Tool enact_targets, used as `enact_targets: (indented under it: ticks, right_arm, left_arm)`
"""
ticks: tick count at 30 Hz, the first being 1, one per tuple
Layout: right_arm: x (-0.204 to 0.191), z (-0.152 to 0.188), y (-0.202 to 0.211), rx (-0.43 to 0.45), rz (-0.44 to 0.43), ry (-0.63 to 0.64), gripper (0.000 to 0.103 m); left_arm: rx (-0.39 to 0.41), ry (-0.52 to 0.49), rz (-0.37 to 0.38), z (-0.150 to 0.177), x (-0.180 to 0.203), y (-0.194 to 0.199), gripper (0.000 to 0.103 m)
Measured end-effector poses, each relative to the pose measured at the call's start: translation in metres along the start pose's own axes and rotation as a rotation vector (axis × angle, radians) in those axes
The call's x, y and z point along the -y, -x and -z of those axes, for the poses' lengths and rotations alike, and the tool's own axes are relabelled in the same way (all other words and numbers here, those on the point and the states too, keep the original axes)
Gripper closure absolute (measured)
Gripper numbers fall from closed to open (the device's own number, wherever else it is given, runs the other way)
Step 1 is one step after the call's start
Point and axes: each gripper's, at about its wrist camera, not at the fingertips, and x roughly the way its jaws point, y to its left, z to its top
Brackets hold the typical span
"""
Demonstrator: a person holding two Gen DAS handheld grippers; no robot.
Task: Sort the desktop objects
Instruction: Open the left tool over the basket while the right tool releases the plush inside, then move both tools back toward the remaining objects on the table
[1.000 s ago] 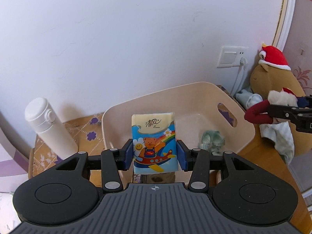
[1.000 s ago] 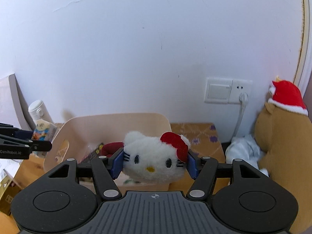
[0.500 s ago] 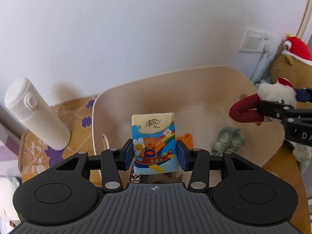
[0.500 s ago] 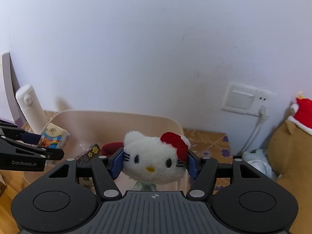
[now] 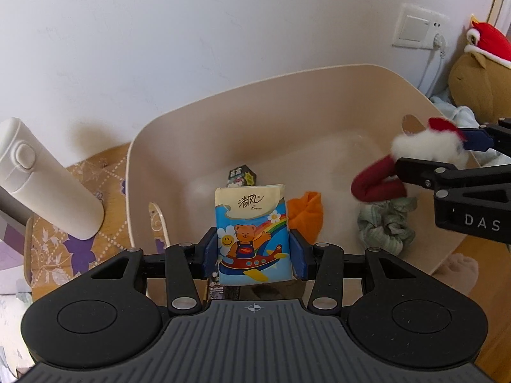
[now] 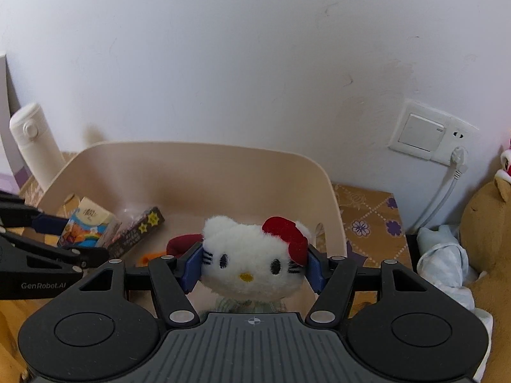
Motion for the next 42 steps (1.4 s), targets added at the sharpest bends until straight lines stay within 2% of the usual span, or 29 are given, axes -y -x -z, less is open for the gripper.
enact_targets:
  ticks: [3, 5, 8, 9, 11, 13, 19, 22, 28, 36, 42]
  right_arm:
    - [0.002, 0.0, -0.001, -0.007, 0.008, 0.002, 0.033]
    - [0.003, -0.001, 0.001, -0.005, 0.012, 0.002, 0.029]
    - [0.001, 0.0, 0.009, 0.017, 0.024, 0.018, 0.023]
    - [0.001, 0.0, 0.013, 0.023, 0.025, 0.024, 0.022]
    - [0.002, 0.002, 0.019, 0.038, 0.025, 0.034, 0.012]
    - [0.002, 0.005, 0.029, 0.057, 0.022, 0.042, 0.008]
    - [0.012, 0.014, 0.059, 0.104, 0.013, 0.039, 0.0]
    - [0.017, 0.023, 0.075, 0.131, -0.005, 0.037, 0.0]
    - [0.02, 0.05, 0.098, 0.154, -0.019, 0.114, 0.0]
    - [0.022, 0.089, 0.119, 0.131, -0.064, 0.173, 0.0]
    - [0.02, 0.122, 0.126, 0.1, -0.073, 0.16, 0.0]
  left_arm:
    - [0.014, 0.029, -0.02, 0.002, -0.003, 0.002, 0.051]
    - [0.023, 0.053, -0.02, 0.002, -0.005, 0.006, 0.039]
    - [0.045, 0.076, -0.02, 0.003, -0.007, 0.014, 0.034]
    - [0.05, 0.077, -0.022, 0.004, -0.006, 0.017, 0.034]
    - [0.058, 0.075, -0.026, 0.006, -0.006, 0.022, 0.032]
    - [0.064, 0.068, -0.029, 0.01, -0.004, 0.029, 0.032]
    - [0.086, 0.084, -0.015, 0.035, -0.005, 0.058, 0.031]
    - [0.084, 0.09, -0.011, 0.051, -0.003, 0.071, 0.031]
    - [0.062, 0.115, -0.043, 0.09, -0.004, 0.092, 0.03]
    - [-0.009, 0.195, -0.07, 0.147, -0.013, 0.104, 0.03]
    - [-0.067, 0.173, -0.07, 0.178, -0.005, 0.103, 0.03]
